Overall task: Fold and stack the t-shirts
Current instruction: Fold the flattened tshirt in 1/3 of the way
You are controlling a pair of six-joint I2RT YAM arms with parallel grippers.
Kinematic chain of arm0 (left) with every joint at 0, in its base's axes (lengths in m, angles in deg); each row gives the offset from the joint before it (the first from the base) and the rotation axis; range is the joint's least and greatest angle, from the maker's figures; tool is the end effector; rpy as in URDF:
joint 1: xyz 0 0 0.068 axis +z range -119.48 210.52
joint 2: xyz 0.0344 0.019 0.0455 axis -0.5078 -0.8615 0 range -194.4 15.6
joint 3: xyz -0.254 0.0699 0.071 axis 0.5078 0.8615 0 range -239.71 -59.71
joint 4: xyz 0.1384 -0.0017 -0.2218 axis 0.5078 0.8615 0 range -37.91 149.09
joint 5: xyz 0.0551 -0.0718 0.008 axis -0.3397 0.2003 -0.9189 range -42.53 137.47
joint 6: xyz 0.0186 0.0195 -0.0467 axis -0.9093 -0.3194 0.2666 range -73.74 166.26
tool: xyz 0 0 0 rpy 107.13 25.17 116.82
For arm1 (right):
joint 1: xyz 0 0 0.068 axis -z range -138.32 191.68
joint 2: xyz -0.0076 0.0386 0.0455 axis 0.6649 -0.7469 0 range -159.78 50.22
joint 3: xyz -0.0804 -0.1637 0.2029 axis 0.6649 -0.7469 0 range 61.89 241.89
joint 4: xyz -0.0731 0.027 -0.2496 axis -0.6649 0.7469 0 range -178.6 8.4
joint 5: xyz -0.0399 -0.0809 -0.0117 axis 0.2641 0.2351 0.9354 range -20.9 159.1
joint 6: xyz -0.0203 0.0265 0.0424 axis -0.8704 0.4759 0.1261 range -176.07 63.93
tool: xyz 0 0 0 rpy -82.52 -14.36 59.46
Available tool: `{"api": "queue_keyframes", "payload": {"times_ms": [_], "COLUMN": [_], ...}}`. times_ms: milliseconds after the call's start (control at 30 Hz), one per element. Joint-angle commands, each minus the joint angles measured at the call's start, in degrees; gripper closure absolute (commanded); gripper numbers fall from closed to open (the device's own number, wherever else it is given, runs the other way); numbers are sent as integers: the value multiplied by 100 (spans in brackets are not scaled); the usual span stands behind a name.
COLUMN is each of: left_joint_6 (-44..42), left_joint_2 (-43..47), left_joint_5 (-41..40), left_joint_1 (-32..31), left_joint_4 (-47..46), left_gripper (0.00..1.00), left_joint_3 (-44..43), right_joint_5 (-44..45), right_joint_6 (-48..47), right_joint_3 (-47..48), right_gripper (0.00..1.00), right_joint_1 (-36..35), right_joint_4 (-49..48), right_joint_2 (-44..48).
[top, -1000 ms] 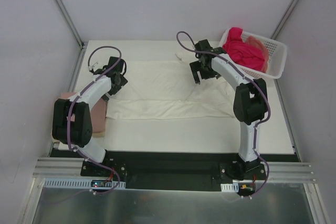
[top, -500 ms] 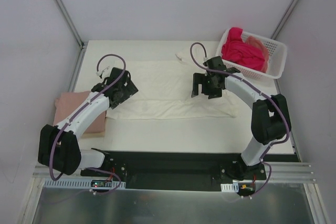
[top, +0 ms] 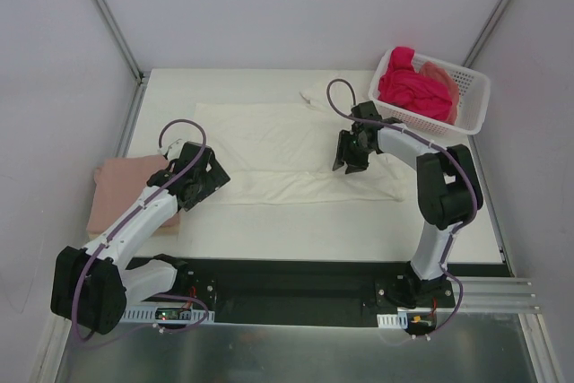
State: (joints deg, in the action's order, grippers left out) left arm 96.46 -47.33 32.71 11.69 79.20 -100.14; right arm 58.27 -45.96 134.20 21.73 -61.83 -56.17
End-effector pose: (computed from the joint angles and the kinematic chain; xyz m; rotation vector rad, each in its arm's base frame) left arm 0.2105 -0.0621 0.2276 -0.7622 2.2898 -0.2449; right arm 0.3589 0.1373 0.1839 -0.2942 2.6518 0.4241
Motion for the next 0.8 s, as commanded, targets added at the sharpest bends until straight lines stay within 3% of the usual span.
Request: {"api": "queue_keyframes", "payload": {"times_ms": [0, 167, 367, 633, 767], "left_joint_6": [87, 104, 122, 148, 149], "left_joint_2": [124, 80, 97, 89, 54], "left_joint_5": [-53, -53, -44, -88, -114], "left_joint_1": [-59, -59, -59, -59, -59], "left_joint_4": [-101, -101, -101, -110, -110], "left_gripper": [1, 1, 1, 1, 1], "left_joint_3": [52, 61, 61, 43, 17], "right_joint_5": [28, 55, 55, -401, -762], "right_joint_6": [140, 184, 263, 255, 237], "right_joint_3": [99, 116, 195, 775, 1669], "right_gripper": [56, 65, 99, 100, 100], "right_joint_1": [26, 26, 17, -9, -115], "right_joint_4": [-57, -49, -189, -672, -796], "right_joint_2": [-136, -242, -225, -452, -979]}}
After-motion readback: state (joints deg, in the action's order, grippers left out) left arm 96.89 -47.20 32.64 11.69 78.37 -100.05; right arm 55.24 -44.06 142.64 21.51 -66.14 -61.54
